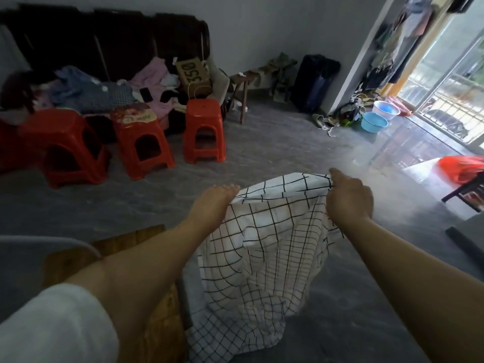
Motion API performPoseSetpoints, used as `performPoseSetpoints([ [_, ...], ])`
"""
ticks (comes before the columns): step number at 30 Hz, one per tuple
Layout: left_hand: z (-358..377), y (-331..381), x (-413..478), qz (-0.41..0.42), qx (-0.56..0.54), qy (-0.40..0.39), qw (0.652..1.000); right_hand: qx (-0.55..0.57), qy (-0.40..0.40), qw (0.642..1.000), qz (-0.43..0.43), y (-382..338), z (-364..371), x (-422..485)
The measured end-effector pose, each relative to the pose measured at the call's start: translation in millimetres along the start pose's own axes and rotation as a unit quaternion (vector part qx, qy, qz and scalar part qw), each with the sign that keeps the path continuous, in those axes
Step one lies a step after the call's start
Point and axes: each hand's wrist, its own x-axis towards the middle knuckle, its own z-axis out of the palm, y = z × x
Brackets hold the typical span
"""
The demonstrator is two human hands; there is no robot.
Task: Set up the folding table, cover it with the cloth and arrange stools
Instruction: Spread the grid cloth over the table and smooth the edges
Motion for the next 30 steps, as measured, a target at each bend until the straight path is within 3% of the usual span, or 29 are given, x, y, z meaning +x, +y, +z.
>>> performPoseSetpoints([
  [4,-26.8,-51.3,37.4,0.013,-0.012,0.055,0.998,-0.028,0.022,0.999,-0.034,-50.9,-11.8,36.0],
  [9,-69.0,-127.6,63.6,-0.02,0.013,0.046,0.999,-0.015,0.03,0.998,-0.044,-122.7,-10.7,65.9],
  [14,-112.9,-174.9,72.3,-0.066,0.024,0.065,0.995,0.047,0.102,0.993,-0.033,-199.0,-33.5,107.4],
  [20,-211.7,-223.0,107.6,-0.103,0.019,0.173,0.979,0.084,0.203,0.971,-0.096,-294.0,-117.2,183.2],
  [30,-363.4,-304.4,92.6,-0.131,0.1,0.321,0.933,0.139,0.26,0.946,-0.137,-405.0,-215.6,196.4],
])
